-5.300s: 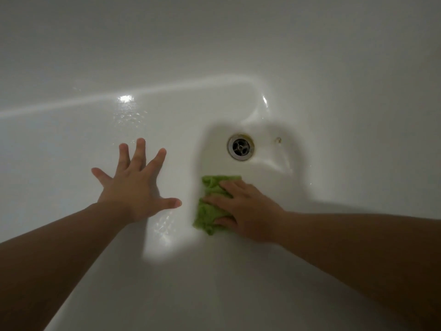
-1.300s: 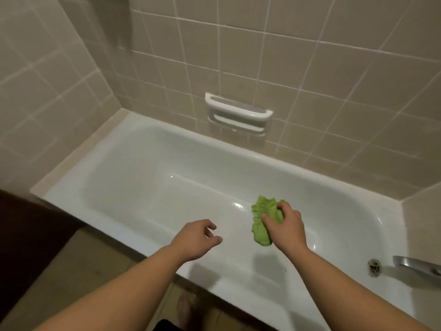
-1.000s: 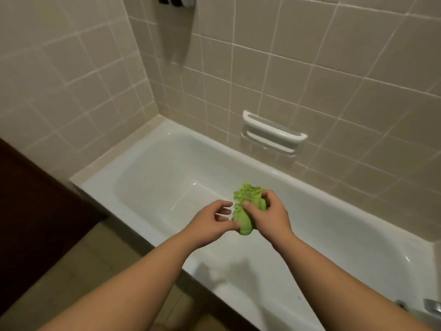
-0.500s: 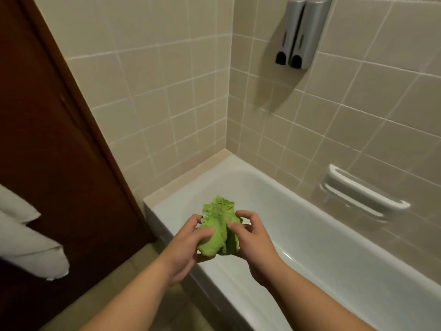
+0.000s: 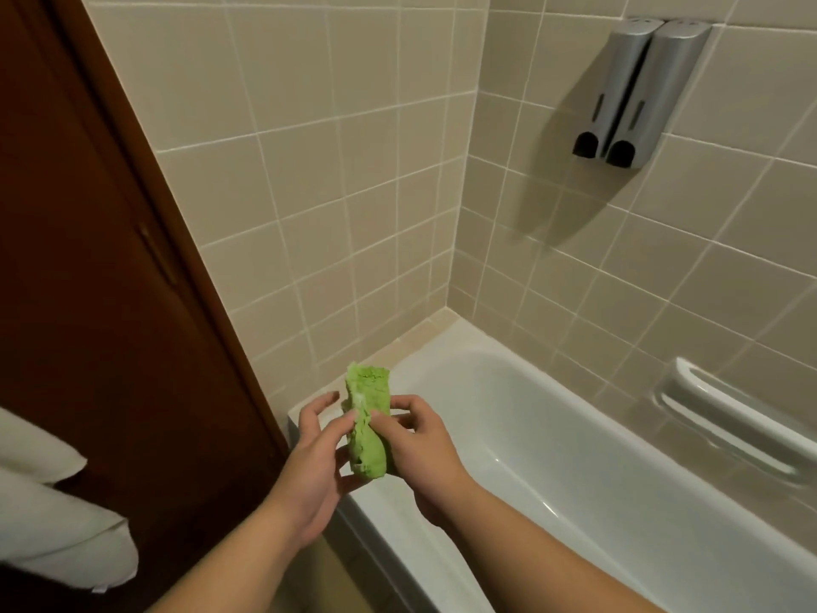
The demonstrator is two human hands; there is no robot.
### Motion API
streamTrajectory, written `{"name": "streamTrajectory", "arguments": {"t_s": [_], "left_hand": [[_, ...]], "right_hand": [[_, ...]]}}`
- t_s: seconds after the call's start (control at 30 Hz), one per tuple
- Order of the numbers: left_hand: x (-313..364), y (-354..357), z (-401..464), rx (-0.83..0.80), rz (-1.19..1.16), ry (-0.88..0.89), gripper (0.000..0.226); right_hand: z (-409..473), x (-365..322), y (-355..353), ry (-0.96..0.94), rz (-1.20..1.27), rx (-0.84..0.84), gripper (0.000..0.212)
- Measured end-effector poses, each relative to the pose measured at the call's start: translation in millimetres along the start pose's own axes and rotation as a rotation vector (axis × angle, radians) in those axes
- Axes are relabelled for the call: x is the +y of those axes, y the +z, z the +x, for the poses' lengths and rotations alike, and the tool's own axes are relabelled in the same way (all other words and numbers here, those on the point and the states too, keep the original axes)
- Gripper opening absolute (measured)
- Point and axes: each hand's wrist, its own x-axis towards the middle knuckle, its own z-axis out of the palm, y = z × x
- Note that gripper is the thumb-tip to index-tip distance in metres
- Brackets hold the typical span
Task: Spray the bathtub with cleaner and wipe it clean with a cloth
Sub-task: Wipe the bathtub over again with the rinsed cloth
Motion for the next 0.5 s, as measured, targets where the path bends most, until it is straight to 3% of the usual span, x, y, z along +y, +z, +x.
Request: {"name": "streamTrajectory", "arguments": {"t_s": [0.17,0.27,0.33,0.43,0.5], "left_hand": [[31,-30,24,-0.011,0.036,0.032,0.049],[48,-53,30,-0.045,0.081,0.046,0.086],[54,-64,35,-0.040,0.132,0.060,0.102],[57,-82,44,-0.038,0.145,0.059,0.111],[57,-96,55,-0.024,0.170,0.074,0.102]], "right_hand": [[45,-9,39,0.036,-0.002,-0.035,0.033],[64,-14,61,0.056,-0.041,-0.071,0.042],[76,-17,73,0.073,-0.043,-0.108,0.036],[90,-18,89,0.145,-0.005,-0.151,0.035],[97,-16,98,0.154,-0.019,-0.160,0.040]]}}
